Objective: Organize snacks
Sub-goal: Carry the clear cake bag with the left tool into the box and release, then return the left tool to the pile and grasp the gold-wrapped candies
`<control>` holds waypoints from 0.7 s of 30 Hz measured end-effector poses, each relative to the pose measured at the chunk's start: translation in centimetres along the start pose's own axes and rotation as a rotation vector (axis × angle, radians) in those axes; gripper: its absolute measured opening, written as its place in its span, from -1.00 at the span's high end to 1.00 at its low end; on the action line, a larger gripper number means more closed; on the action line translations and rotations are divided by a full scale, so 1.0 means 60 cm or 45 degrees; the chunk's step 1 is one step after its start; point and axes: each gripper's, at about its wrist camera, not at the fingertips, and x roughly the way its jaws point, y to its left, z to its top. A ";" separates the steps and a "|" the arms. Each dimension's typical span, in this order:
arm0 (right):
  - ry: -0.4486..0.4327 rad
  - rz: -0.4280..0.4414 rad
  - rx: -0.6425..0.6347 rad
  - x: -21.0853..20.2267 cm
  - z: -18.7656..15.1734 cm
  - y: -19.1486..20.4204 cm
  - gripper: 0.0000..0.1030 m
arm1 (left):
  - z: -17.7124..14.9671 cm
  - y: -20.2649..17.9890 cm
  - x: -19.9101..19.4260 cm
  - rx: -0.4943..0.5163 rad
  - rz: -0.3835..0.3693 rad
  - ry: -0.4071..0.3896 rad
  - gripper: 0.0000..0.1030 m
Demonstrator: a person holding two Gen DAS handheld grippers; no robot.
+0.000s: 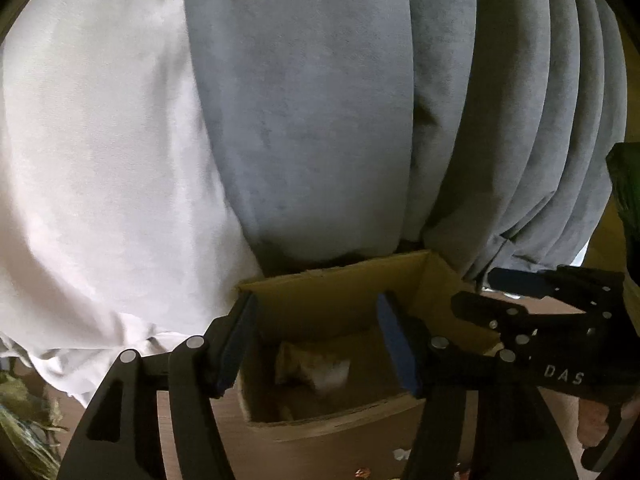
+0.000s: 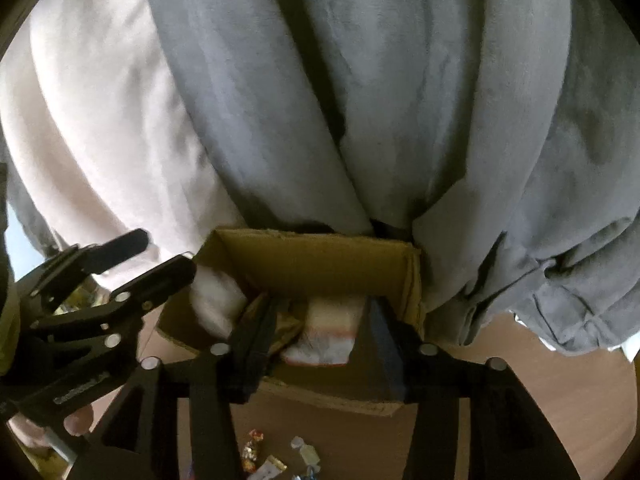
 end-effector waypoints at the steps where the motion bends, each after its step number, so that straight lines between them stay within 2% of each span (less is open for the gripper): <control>1: -0.010 -0.017 -0.004 -0.002 -0.003 0.000 0.02 | -0.003 -0.001 -0.006 0.000 0.005 -0.003 -0.19; 14: -0.100 -0.060 -0.074 -0.080 -0.062 0.021 0.02 | -0.068 -0.016 -0.078 0.032 0.014 -0.037 -0.19; 21: -0.072 -0.035 -0.074 -0.096 -0.100 0.026 0.02 | -0.102 -0.026 -0.103 0.043 0.016 -0.033 -0.19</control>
